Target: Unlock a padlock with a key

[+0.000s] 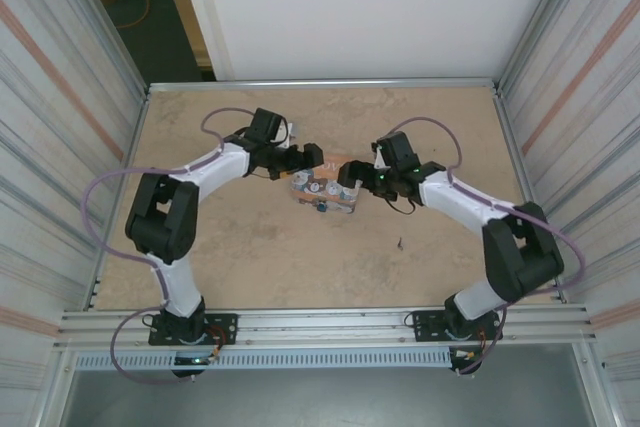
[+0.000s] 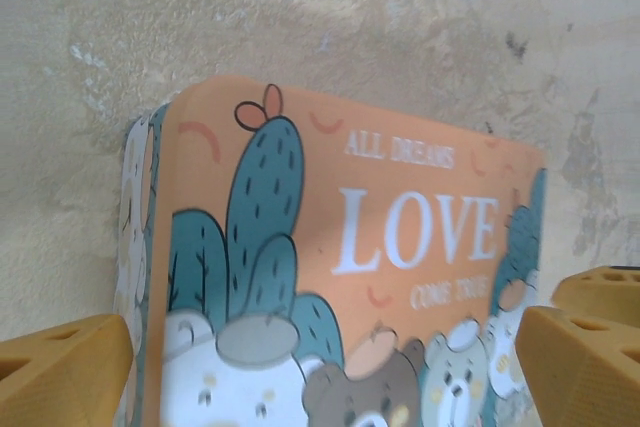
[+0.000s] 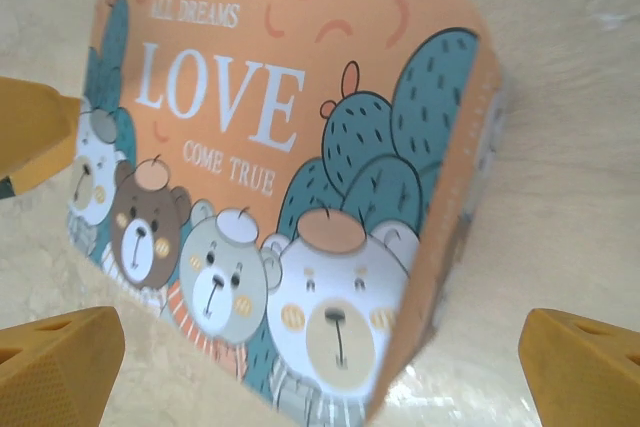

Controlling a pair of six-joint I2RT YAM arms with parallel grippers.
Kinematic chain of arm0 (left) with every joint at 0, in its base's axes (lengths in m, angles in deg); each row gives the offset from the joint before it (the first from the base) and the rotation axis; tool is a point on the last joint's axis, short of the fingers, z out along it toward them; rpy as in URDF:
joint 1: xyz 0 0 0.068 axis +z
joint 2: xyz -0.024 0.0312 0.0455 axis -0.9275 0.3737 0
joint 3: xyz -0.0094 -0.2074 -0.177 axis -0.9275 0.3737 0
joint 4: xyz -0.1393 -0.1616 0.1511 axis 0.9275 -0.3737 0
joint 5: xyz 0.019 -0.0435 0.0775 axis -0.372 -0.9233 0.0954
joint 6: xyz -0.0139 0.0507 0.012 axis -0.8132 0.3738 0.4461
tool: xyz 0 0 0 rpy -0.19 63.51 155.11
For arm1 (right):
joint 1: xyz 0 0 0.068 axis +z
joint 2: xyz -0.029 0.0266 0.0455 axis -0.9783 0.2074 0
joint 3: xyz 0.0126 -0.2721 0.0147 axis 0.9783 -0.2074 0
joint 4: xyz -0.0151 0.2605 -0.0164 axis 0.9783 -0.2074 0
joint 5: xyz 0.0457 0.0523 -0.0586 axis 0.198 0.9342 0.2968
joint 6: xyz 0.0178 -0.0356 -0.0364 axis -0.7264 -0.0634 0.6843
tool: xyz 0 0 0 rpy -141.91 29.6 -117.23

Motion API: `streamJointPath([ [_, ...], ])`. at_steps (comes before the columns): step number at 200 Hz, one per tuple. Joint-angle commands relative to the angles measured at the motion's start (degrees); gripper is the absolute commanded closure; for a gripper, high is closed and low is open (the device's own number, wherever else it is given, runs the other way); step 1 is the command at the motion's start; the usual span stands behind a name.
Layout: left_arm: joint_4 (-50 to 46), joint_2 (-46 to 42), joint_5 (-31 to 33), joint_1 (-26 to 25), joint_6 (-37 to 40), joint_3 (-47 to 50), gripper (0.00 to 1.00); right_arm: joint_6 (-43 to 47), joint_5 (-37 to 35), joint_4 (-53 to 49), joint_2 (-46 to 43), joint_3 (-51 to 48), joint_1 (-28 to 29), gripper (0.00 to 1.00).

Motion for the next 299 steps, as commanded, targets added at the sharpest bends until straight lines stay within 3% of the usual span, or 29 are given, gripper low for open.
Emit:
streamJointPath([
  [1,-2.39,-8.18,1.5,0.76,2.75,3.15,0.01,3.18,-5.31,-9.95,-6.55,-1.54,-0.32,0.02],
  [75,-1.8,-30.48,4.07,0.67,0.57,22.79,0.01,4.76,-8.59,-31.65,-20.11,-6.54,-0.63,0.2],
  [138,-2.33,-43.77,5.36,0.41,-2.42,35.26,0.01,4.12,-11.32,-33.72,-15.97,-11.94,-0.63,0.38],
  [299,-3.46,-43.21,6.0,0.41,-2.46,36.69,0.01,5.99,-10.98,-25.8,-0.06,-9.68,0.28,0.68],
])
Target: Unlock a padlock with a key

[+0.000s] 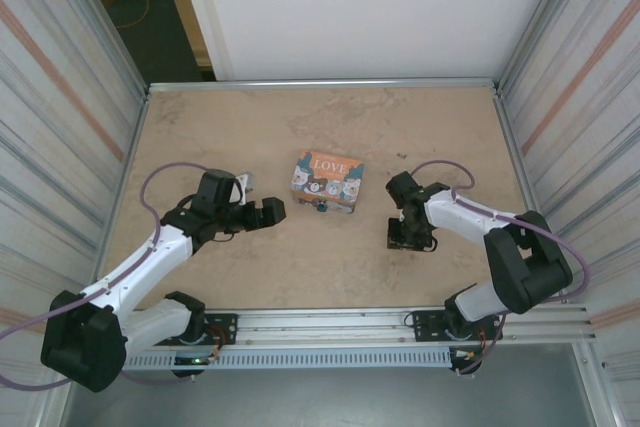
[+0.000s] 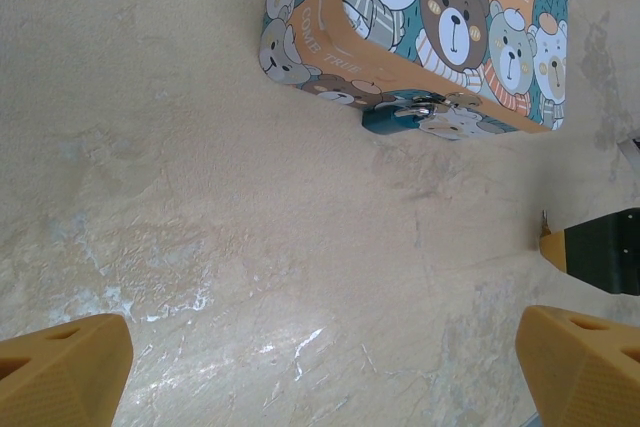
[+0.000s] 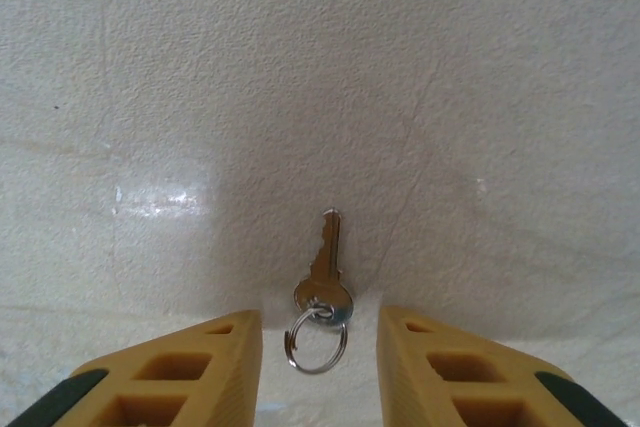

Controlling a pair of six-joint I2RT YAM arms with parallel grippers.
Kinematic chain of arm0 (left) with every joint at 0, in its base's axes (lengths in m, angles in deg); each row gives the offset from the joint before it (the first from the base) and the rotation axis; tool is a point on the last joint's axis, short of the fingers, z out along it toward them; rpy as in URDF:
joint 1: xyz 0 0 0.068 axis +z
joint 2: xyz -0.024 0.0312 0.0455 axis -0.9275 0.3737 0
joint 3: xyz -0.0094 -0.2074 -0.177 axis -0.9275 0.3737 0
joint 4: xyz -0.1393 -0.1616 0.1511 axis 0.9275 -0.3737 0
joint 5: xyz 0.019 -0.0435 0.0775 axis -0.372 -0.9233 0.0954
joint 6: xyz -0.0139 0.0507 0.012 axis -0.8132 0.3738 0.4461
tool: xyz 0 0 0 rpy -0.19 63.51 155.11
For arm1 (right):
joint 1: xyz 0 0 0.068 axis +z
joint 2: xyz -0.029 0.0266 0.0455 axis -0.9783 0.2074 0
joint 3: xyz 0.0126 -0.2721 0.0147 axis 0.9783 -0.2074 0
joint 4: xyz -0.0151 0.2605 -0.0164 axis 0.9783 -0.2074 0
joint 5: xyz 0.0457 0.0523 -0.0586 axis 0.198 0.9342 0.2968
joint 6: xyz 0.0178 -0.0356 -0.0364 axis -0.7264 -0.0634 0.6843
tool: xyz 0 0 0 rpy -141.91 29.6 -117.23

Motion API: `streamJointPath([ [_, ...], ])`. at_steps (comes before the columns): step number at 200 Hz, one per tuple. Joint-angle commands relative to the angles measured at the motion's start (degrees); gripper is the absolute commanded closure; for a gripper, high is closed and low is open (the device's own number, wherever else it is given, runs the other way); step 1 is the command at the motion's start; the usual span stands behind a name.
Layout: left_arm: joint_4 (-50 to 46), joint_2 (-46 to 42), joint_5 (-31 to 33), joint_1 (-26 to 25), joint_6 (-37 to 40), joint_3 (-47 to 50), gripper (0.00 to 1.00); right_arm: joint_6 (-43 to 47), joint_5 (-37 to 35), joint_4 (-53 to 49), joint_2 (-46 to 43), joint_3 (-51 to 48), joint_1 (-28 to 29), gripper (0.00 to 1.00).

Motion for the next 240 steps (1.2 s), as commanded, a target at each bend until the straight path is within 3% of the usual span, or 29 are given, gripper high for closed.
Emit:
streamJointPath([
  [1,-0.71,0.02,0.8,-0.16,-0.14,-0.08,0.01,0.75,-1.0,0.24,0.94,1.84,0.42,0.68],
  [119,-1.06,0.51,0.68,-0.19,-0.11,-0.6,0.01,1.36,-0.69,0.17,0.21,1.04,-0.54,0.82],
  [211,-1.41,0.33,0.85,-0.16,0.12,-1.02,0.01,1.53,-0.41,0.26,-0.94,0.47,-0.61,1.0],
  [240,-1.43,-0.68,0.6,-0.16,-0.14,-1.3,0.01,1.36,-0.18,1.37,-3.05,-0.15,-0.78,1.0],
])
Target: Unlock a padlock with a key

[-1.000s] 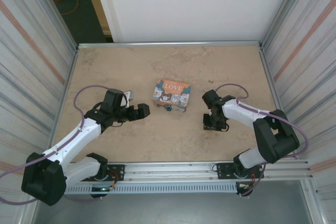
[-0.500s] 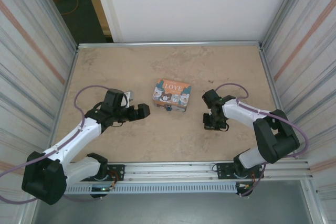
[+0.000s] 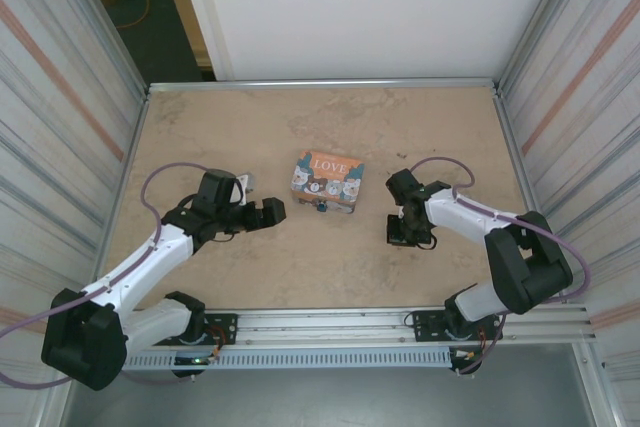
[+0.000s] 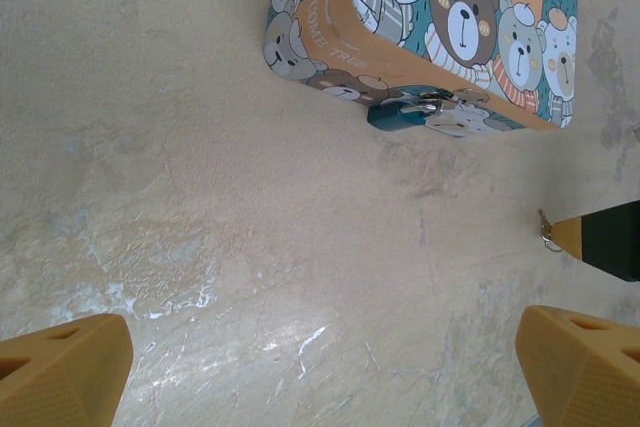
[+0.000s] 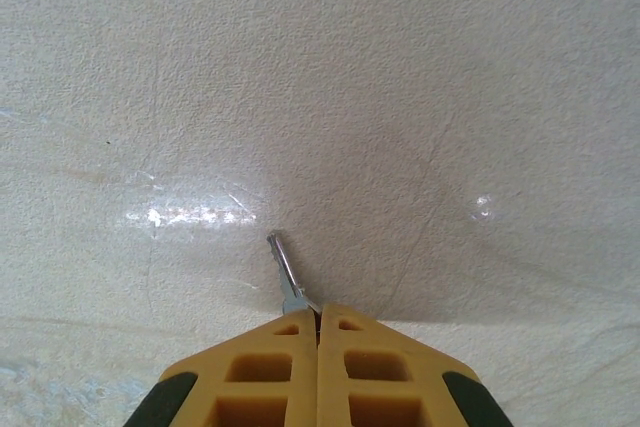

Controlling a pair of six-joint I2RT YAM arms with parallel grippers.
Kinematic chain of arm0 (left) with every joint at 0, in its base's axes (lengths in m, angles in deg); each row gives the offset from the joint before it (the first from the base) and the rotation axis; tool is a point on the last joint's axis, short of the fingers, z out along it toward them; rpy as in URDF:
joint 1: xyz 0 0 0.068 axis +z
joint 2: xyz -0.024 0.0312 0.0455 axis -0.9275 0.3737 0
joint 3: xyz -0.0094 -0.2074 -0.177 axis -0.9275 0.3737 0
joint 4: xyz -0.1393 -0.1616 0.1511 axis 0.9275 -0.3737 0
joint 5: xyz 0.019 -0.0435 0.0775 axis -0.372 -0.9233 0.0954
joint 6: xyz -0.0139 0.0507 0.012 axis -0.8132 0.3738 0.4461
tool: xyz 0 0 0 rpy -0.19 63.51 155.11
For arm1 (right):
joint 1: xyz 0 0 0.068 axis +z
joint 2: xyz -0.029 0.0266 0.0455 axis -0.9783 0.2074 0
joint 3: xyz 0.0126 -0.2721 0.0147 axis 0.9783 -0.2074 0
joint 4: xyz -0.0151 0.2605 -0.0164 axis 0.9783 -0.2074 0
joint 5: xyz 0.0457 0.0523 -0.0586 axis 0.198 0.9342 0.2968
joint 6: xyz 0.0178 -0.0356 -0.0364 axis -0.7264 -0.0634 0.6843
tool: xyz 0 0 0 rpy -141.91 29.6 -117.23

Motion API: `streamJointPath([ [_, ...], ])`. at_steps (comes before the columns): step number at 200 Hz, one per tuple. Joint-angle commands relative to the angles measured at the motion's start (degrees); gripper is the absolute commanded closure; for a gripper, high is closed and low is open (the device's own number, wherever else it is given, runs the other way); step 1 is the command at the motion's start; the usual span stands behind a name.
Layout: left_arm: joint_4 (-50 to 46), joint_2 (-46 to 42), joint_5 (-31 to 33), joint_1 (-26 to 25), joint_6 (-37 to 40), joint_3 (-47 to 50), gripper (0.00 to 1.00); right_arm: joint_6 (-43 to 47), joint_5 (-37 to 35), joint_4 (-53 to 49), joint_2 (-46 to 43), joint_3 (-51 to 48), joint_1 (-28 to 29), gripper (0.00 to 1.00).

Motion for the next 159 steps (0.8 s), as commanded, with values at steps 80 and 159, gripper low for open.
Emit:
streamJointPath([
  [80,5.69,-5.11,-4.77,-0.07,-9.56,-1.27,0.01,-3.78,6.86,10.1,-15.14,-5.27,-2.2,1.0],
  [159,21.35,-4.34,-12.27,-0.7,-19.81,-2.0,0.15,-10.28,13.03,30.21,-32.51,-10.06,-1.52,1.0],
])
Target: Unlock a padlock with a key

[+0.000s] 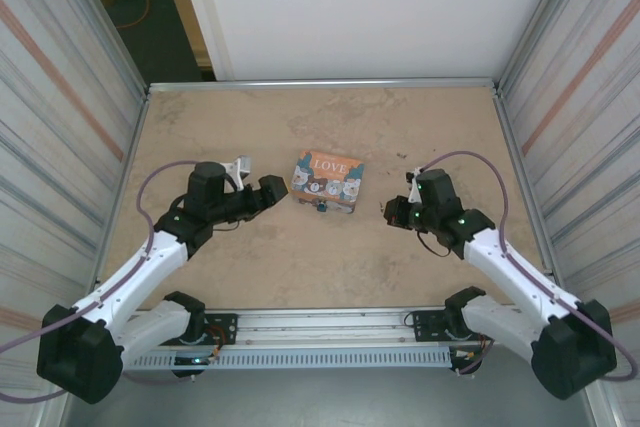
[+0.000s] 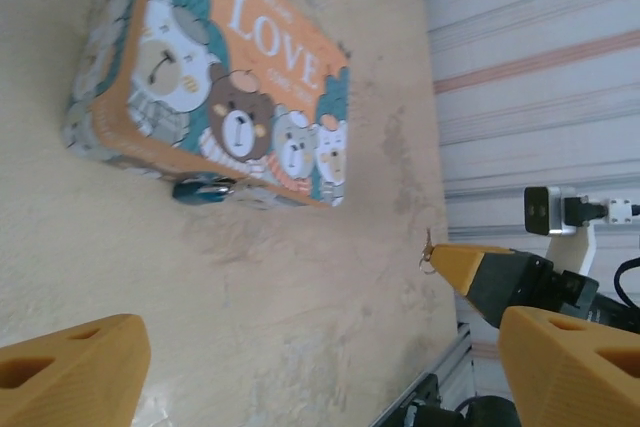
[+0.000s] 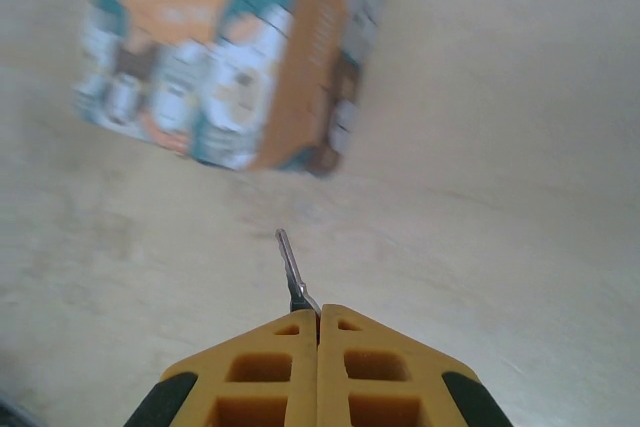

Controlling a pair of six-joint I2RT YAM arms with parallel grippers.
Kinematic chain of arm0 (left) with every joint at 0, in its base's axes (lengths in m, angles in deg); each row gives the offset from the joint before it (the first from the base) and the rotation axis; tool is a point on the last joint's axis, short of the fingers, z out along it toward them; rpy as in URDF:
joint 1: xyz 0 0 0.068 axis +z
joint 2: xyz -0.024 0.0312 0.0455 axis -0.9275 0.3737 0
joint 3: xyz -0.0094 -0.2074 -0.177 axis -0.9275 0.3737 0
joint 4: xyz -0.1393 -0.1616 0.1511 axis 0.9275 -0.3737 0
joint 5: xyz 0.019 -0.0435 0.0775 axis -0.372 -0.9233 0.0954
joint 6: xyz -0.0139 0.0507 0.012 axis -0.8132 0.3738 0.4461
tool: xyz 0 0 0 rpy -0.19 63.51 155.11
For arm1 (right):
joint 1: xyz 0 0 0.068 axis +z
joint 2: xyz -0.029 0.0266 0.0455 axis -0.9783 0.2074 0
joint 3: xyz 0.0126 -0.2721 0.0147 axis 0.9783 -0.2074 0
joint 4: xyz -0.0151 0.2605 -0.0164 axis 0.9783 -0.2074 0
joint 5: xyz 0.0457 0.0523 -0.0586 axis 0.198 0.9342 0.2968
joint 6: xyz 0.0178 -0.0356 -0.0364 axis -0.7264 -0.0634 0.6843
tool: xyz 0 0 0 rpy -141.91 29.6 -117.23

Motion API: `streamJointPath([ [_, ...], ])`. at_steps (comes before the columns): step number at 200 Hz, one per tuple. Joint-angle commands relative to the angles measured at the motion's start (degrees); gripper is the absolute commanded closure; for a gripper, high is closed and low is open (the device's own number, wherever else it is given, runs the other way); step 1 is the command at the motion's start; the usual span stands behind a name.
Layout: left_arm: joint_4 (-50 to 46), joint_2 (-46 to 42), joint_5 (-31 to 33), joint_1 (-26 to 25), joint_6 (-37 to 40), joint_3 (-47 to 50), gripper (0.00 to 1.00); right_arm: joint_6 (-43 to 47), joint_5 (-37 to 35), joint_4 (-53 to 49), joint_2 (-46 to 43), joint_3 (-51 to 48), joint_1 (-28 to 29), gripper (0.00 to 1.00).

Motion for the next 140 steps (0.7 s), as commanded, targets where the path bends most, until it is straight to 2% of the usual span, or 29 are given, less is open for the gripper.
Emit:
streamJointPath([
  [1,5.8,0.09,-3.79,-0.72,-2.11,-2.11,0.15,-3.57,2.9,9.6,-3.63,-1.42,0.39,1.0],
  [64,11.26,7.52,-5.27,-6.9,0.34,-8.33,0.39,-4.42,3.99,19.32,-4.55,0.17,6.32,1.0],
  [140,12.62,15.39,-5.64,-12.61,3.81,-15.34,0.48,-2.87,6.09,24.5,0.07,2.66,11.41,1.0],
])
